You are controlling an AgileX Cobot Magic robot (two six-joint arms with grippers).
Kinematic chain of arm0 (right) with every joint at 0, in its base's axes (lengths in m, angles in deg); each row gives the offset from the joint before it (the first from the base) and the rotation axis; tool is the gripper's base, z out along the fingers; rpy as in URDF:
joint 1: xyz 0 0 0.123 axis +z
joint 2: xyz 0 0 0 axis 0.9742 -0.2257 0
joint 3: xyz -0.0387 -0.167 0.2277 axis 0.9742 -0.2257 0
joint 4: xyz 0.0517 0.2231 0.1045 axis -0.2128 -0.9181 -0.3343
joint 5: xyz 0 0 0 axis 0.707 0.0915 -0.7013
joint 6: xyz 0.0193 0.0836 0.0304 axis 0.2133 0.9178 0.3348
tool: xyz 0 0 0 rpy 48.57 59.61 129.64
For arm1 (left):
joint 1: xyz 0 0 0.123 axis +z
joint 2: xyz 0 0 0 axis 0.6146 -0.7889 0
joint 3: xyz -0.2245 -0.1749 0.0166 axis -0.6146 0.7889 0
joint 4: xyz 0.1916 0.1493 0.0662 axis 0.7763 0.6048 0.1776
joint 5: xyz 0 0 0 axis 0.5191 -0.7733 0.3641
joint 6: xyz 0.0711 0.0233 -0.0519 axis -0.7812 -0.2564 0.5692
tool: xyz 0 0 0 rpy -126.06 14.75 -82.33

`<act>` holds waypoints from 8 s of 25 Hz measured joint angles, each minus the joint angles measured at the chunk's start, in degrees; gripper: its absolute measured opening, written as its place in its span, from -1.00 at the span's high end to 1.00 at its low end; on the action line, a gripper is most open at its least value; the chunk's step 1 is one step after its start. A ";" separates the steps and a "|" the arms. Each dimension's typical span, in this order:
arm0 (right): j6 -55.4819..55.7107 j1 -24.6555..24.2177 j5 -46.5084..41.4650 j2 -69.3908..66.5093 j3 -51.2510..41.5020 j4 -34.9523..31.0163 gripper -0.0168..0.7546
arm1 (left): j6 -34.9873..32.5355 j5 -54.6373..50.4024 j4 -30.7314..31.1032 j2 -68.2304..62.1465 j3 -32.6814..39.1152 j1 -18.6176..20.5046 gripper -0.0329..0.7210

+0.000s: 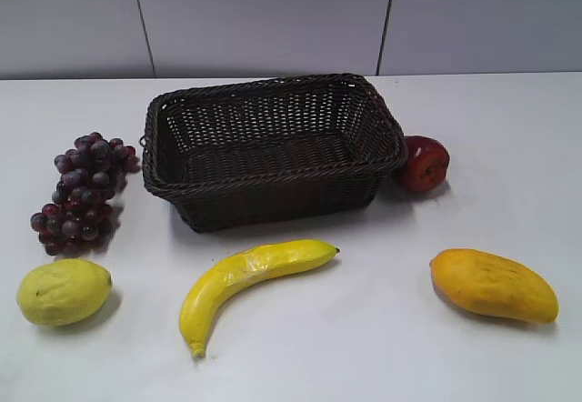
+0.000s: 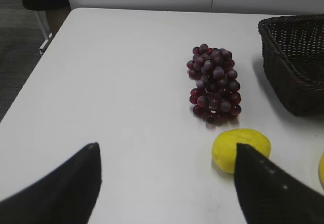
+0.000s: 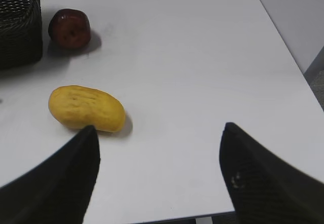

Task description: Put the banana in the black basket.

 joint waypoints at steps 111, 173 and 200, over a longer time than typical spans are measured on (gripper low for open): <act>0.00 0.00 0.00 0.00 0.00 0.00 -0.57 | -6.15 29.55 -5.47 -108.33 -27.32 -44.47 0.08; 0.00 0.00 0.00 0.00 0.00 0.00 -0.57 | -6.17 20.87 8.11 -101.34 -55.73 -38.69 -0.61; 0.00 0.00 0.00 0.00 0.00 0.00 -0.57 | 0.95 -9.63 6.32 -78.18 -47.31 -22.24 -0.61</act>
